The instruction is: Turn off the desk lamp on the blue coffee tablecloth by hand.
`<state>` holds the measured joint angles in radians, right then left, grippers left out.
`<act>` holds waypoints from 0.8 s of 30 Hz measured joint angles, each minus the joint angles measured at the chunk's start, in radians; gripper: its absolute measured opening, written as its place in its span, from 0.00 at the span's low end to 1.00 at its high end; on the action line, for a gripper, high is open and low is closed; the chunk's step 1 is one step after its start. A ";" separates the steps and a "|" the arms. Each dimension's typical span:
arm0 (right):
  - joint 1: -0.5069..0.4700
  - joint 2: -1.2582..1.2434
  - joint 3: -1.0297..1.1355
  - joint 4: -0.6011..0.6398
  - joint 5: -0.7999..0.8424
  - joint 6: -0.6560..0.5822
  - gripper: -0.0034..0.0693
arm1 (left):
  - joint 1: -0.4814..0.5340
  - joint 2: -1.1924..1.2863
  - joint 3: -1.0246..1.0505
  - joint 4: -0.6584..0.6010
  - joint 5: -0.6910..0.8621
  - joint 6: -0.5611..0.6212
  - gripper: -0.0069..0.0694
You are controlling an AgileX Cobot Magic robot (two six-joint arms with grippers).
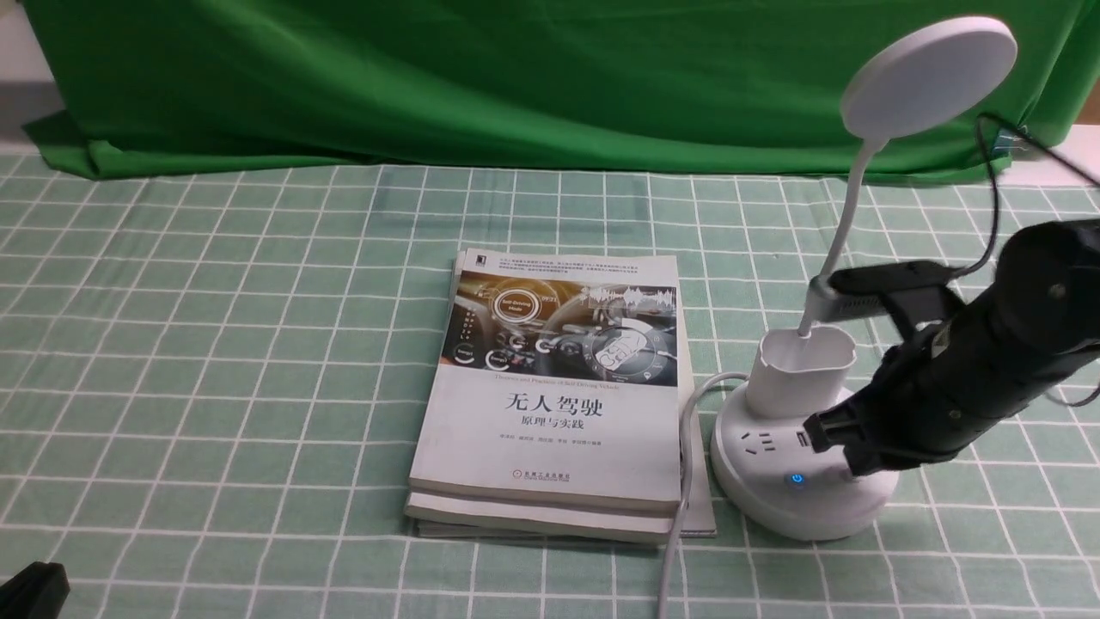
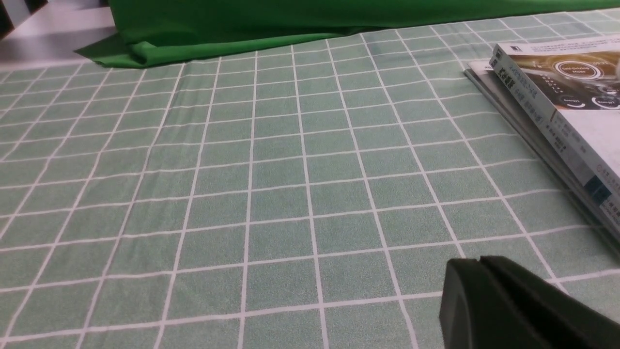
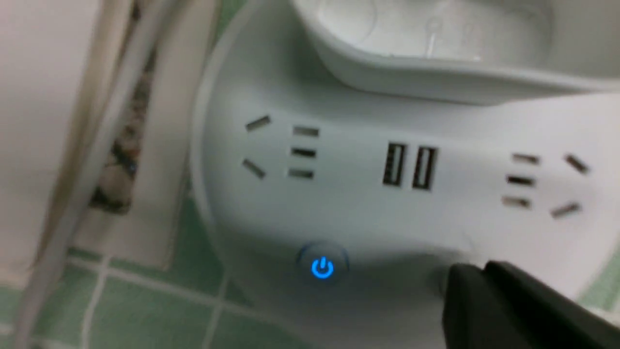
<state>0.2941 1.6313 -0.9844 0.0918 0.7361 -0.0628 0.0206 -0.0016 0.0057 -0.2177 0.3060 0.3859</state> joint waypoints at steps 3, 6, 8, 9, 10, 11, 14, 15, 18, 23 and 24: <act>0.004 -0.099 0.048 0.000 0.002 0.011 0.09 | 0.000 0.000 0.000 0.000 0.000 0.000 0.09; 0.007 -0.235 0.157 0.000 0.004 0.018 0.09 | 0.000 0.000 0.000 0.000 0.000 0.000 0.09; 0.008 -0.309 0.212 0.000 0.008 0.025 0.09 | 0.000 0.000 0.000 0.000 0.000 0.000 0.09; 0.008 -0.357 0.249 0.000 0.011 0.035 0.09 | 0.000 0.000 0.000 0.000 0.000 0.000 0.09; 0.008 -0.413 0.293 0.000 0.013 0.045 0.09 | 0.000 0.000 0.000 0.000 0.000 0.000 0.09; 0.009 -0.450 0.314 0.000 0.016 0.049 0.09 | 0.000 0.000 0.000 0.000 0.000 0.000 0.09; 0.009 -0.586 0.360 0.000 0.039 0.075 0.09 | 0.000 0.000 0.000 0.000 0.000 0.000 0.09; 0.009 -0.628 0.367 0.000 0.046 0.079 0.09 | 0.000 0.000 0.000 0.000 0.000 0.000 0.09; 0.010 -0.736 0.373 0.001 0.050 0.092 0.10 | 0.000 0.000 0.000 0.000 0.000 0.000 0.09; 0.010 -0.878 0.377 -0.002 0.011 0.096 0.11 | 0.000 0.000 0.000 0.000 0.000 0.000 0.09; 0.010 -0.894 0.378 -0.004 0.004 0.096 0.11 | 0.000 0.000 0.000 0.000 0.000 0.000 0.09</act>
<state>0.3038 0.7377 -0.6061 0.0877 0.7399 0.0335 0.0206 -0.0016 0.0057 -0.2177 0.3060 0.3859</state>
